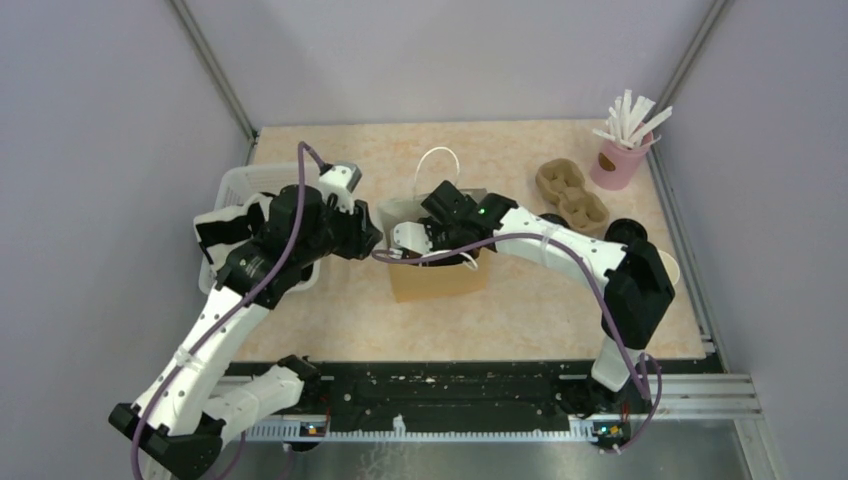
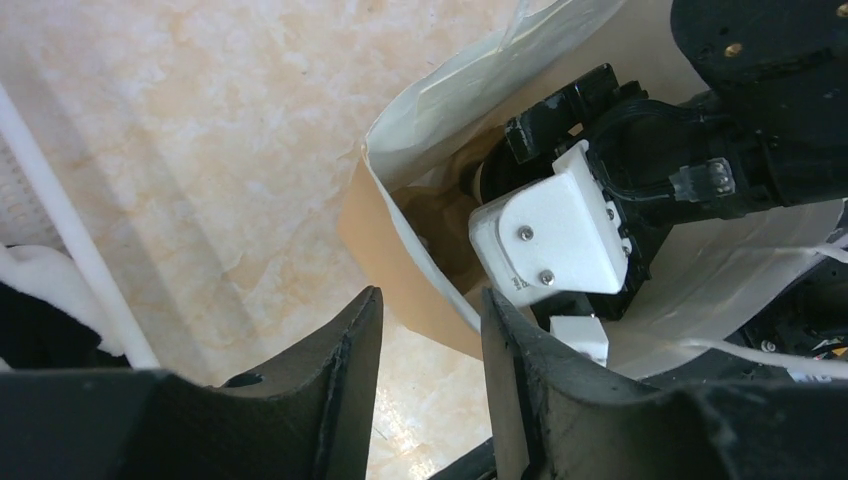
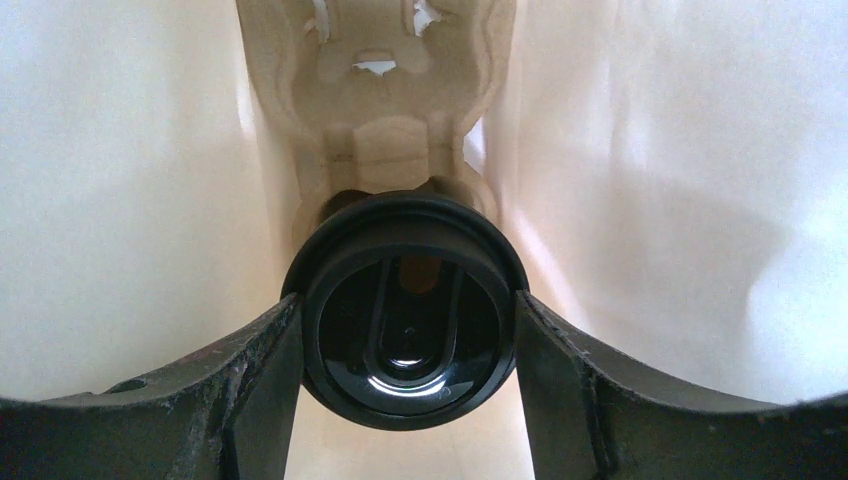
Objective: Pack the takeout coffee
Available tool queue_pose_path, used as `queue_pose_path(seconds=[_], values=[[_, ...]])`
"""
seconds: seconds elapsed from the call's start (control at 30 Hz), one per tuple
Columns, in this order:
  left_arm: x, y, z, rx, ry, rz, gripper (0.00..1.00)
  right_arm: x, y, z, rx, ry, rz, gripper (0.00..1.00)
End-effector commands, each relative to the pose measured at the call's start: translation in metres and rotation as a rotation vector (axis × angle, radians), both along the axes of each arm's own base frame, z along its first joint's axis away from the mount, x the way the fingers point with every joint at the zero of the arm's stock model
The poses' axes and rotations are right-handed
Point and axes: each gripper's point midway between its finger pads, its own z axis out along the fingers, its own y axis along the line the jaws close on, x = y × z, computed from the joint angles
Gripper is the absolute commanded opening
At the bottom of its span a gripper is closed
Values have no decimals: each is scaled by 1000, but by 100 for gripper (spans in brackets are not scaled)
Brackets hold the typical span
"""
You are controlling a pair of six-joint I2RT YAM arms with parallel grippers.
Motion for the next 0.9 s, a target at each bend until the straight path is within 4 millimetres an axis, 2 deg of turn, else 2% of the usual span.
queue_pose_path(seconds=[0.0,0.1,0.33,0.6,0.73,0.87], values=[[0,9,16,4,-90,16,49,-32,-31,-61,-185,184,-26,25],[-2,13,20,6,-102,30,50,-29,-29,-51,-178,173,-32,25],[-6,18,30,-6,-135,44,53,-19,-11,-12,-119,129,-41,30],[-10,22,34,4,-152,40,53,-17,-5,13,-101,116,-65,51],[-10,22,36,2,-162,35,53,-14,-4,30,-70,73,-77,67],[-11,20,37,-3,-168,25,53,-13,-1,50,-21,39,-96,78]])
